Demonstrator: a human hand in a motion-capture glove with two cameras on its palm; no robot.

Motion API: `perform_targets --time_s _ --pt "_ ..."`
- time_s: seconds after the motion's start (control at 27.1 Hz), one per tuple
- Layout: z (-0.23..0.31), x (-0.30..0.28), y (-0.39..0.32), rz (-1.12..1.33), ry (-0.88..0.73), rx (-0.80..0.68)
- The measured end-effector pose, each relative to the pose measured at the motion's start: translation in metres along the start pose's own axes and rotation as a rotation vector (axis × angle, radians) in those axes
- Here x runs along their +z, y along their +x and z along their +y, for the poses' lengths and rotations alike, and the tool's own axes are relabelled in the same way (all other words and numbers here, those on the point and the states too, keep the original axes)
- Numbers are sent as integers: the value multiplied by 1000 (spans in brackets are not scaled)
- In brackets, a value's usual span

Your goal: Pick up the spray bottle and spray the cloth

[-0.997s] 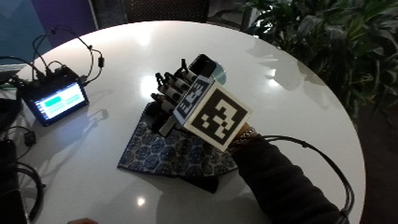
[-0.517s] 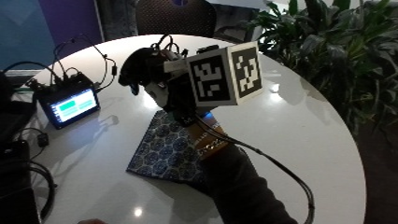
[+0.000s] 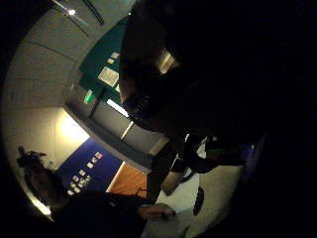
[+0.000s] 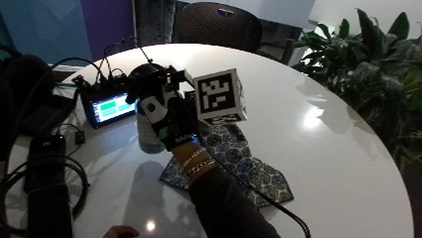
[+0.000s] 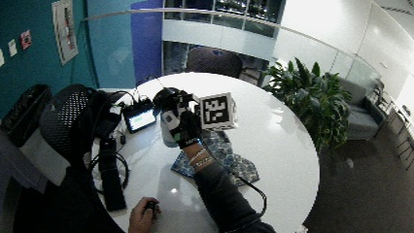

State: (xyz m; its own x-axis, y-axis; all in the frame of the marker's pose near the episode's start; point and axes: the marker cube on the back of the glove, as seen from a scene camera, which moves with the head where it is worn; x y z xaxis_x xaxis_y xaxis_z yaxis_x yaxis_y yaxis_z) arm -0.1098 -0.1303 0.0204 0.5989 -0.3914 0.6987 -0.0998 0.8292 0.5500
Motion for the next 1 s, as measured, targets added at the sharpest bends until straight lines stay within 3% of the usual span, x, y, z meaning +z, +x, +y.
perform_targets --time_s 0.22,0.81,1.0 --pt "0 27 20 -34 -40 23" --pt "-9 30 17 -36 24 -27" --pt "9 30 33 -5 -15 42"
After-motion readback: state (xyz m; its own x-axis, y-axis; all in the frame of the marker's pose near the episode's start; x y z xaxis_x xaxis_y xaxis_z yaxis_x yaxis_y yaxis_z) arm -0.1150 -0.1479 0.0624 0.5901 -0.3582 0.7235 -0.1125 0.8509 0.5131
